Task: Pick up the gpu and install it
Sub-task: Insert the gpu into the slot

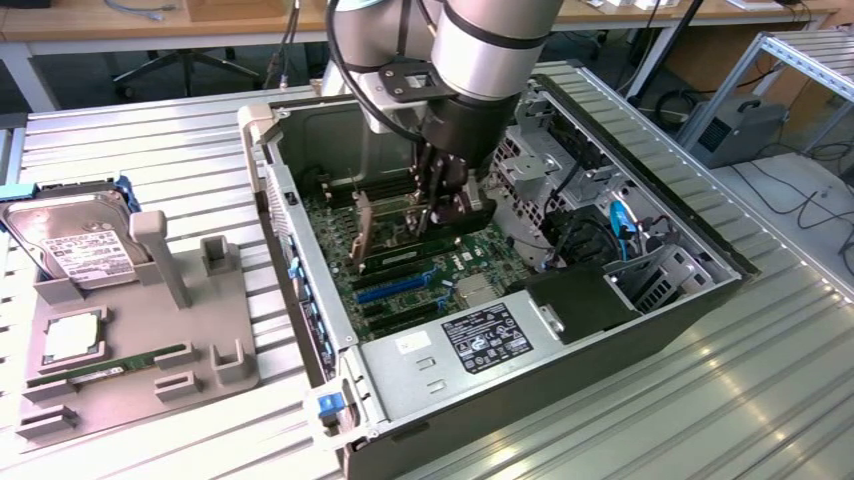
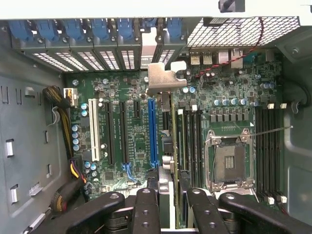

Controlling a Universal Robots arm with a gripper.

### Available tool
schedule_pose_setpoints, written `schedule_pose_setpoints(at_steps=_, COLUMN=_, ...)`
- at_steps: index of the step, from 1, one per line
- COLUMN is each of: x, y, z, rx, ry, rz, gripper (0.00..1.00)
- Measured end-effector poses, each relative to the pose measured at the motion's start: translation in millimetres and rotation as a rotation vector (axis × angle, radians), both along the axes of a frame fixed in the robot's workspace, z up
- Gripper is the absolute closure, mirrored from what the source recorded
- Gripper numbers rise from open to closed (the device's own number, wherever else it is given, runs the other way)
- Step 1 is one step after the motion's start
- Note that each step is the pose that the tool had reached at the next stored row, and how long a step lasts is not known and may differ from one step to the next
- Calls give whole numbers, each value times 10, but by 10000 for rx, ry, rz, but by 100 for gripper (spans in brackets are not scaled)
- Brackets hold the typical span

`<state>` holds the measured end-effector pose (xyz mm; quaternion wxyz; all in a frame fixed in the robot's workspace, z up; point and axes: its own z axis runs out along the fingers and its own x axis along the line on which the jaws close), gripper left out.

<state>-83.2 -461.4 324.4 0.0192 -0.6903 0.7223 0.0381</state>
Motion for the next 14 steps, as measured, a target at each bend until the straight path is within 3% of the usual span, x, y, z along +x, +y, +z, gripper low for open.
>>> schedule_pose_setpoints(at_steps=14, x=-35, y=-3, z=-11, rx=0, ry=0, rz=0, gripper=73)
